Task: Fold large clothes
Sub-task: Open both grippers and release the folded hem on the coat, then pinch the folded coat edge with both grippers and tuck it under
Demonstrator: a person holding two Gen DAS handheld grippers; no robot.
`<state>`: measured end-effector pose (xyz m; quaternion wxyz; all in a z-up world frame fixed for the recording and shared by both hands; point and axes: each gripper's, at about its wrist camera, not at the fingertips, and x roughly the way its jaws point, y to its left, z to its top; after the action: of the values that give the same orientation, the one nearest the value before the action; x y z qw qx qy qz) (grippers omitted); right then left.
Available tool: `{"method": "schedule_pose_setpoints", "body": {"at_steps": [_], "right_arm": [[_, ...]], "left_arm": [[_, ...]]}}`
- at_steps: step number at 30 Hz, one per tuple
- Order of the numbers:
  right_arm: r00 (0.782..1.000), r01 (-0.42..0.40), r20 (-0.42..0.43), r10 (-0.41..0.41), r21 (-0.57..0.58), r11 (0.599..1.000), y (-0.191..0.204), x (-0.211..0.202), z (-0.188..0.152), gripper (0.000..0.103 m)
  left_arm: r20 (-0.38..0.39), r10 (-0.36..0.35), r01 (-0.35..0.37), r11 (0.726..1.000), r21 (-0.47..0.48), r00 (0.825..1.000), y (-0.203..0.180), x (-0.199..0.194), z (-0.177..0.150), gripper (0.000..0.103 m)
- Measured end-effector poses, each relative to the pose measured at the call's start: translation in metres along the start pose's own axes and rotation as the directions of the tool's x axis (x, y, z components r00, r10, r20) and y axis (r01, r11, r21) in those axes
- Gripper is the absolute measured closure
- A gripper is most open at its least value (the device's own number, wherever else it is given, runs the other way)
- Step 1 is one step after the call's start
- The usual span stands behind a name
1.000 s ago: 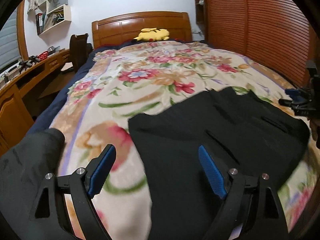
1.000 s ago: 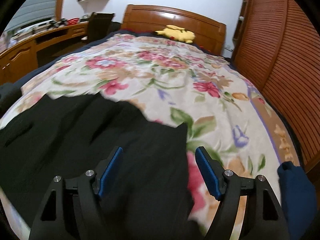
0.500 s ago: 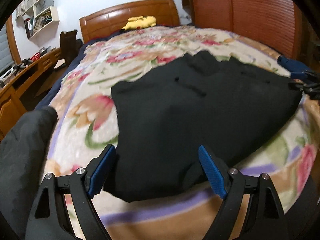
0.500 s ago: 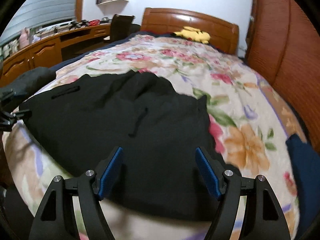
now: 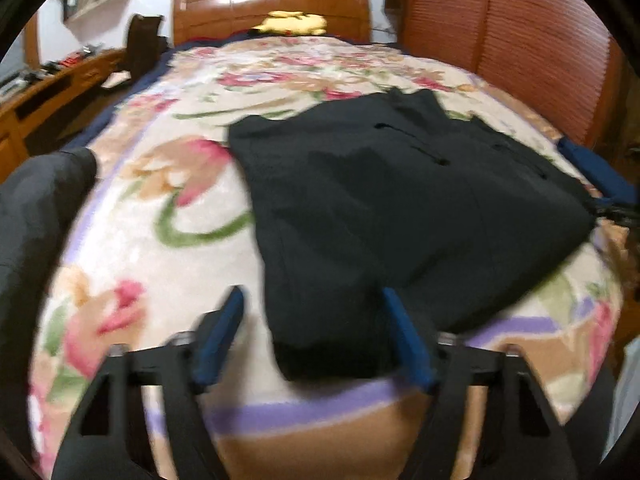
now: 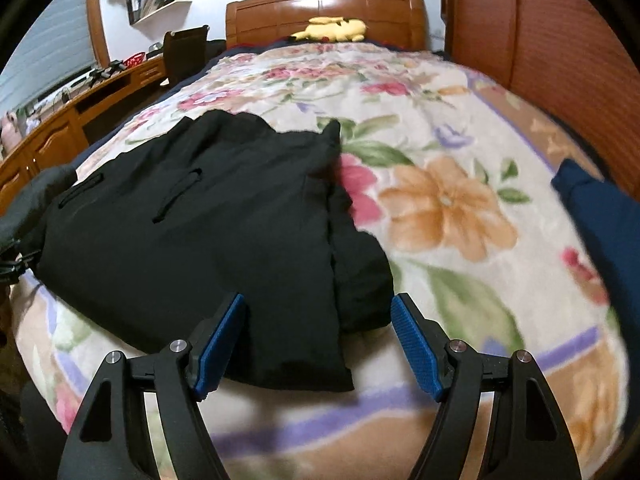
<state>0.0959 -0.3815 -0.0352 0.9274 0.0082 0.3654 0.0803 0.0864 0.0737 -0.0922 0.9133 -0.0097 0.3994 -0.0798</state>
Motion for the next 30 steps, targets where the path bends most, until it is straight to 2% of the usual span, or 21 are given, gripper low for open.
{"method": "schedule_pose_setpoints", "body": {"at_steps": [2,4,5,6,7,8,9,10,13,19,24,26,30], "right_arm": [[1.0,-0.021,-0.019,0.021,0.023,1.0,-0.002,0.007,-0.003,0.026],[0.998,-0.046,-0.028,0.047,0.053,0.998,-0.006,0.01,-0.004,0.026],[0.997,-0.063,-0.03,0.065,0.068,0.996,-0.006,0.009,-0.005,0.026],[0.996,-0.083,-0.031,0.085,0.083,0.993,-0.008,0.012,-0.006,0.027],[0.994,-0.101,-0.03,0.104,0.094,0.99,-0.009,0.014,-0.006,0.035],[0.99,-0.136,-0.028,0.14,0.101,0.986,-0.009,0.016,-0.007,0.044],[0.983,-0.18,-0.025,0.184,0.103,0.978,-0.007,0.017,-0.009,0.061],[0.979,-0.204,-0.012,0.206,0.093,0.975,-0.006,0.015,-0.011,0.068],[0.979,-0.206,0.014,0.205,0.058,0.977,-0.004,0.01,-0.014,0.081],[0.984,-0.162,0.071,0.163,-0.014,0.987,-0.002,-0.017,-0.017,0.084],[0.979,-0.172,0.104,0.178,-0.066,0.983,-0.004,-0.051,-0.042,0.084],[0.977,-0.18,0.106,0.187,-0.071,0.981,-0.007,-0.06,-0.054,0.084],[0.986,-0.126,0.093,0.135,-0.096,0.987,-0.001,-0.065,-0.072,0.083]], "left_arm": [[-0.003,-0.013,0.013,1.0,-0.005,1.0,-0.004,-0.001,0.0,0.056],[-0.001,-0.013,0.013,1.0,0.005,1.0,-0.007,-0.002,0.001,0.073],[0.0,-0.018,0.018,1.0,0.006,1.0,-0.009,-0.003,0.002,0.077],[0.0,-0.029,0.029,1.0,0.005,1.0,-0.01,-0.004,0.003,0.085],[-0.003,-0.029,0.029,1.0,0.009,1.0,-0.012,-0.005,0.003,0.087],[-0.002,-0.017,0.017,1.0,0.018,1.0,-0.014,-0.006,0.004,0.087],[0.002,-0.009,0.009,1.0,0.022,1.0,-0.016,-0.007,0.004,0.089],[0.007,-0.005,0.005,1.0,0.025,1.0,-0.017,-0.009,0.005,0.089],[0.033,-0.009,0.009,1.0,0.021,0.999,-0.018,-0.022,0.005,0.09],[0.075,-0.031,0.027,0.998,0.055,0.997,-0.03,-0.062,-0.013,0.091],[0.101,-0.046,0.039,0.997,0.069,0.994,-0.043,-0.088,-0.042,0.091],[0.111,-0.034,0.025,0.997,0.074,0.993,-0.048,-0.092,-0.046,0.09],[0.143,0.03,-0.044,0.995,0.089,0.989,-0.058,-0.096,-0.048,0.087]]}}
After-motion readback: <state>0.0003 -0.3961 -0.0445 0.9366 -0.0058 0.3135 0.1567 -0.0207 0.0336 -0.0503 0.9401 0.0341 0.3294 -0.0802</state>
